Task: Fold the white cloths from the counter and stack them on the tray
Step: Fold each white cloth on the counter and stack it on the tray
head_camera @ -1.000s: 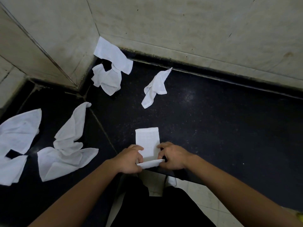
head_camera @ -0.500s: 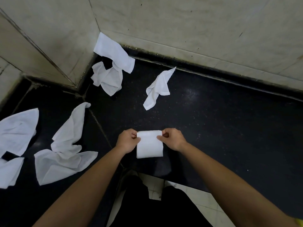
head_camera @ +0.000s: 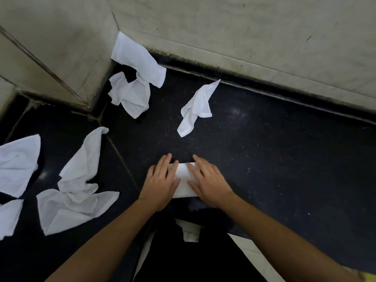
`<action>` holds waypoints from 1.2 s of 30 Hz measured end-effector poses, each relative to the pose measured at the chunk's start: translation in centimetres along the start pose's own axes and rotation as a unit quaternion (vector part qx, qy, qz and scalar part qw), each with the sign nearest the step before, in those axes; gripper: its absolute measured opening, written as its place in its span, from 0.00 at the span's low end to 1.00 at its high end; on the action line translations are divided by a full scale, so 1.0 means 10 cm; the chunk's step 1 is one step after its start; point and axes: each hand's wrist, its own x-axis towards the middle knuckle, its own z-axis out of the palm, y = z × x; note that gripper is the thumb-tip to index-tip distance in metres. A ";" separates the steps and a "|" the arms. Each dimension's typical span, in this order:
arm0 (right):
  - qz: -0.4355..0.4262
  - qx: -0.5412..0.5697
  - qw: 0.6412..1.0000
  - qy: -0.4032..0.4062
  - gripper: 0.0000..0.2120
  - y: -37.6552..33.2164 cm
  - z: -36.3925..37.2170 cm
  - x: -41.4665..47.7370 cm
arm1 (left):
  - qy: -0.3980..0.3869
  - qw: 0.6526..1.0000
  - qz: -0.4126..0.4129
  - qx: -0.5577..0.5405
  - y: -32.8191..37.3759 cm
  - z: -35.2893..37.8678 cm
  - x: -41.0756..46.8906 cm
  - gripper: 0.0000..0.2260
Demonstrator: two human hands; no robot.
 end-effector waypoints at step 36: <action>0.402 0.337 0.851 -0.022 0.09 -0.49 -0.43 -0.48 | -0.121 0.988 0.056 -0.079 0.12 -0.34 0.23 0.42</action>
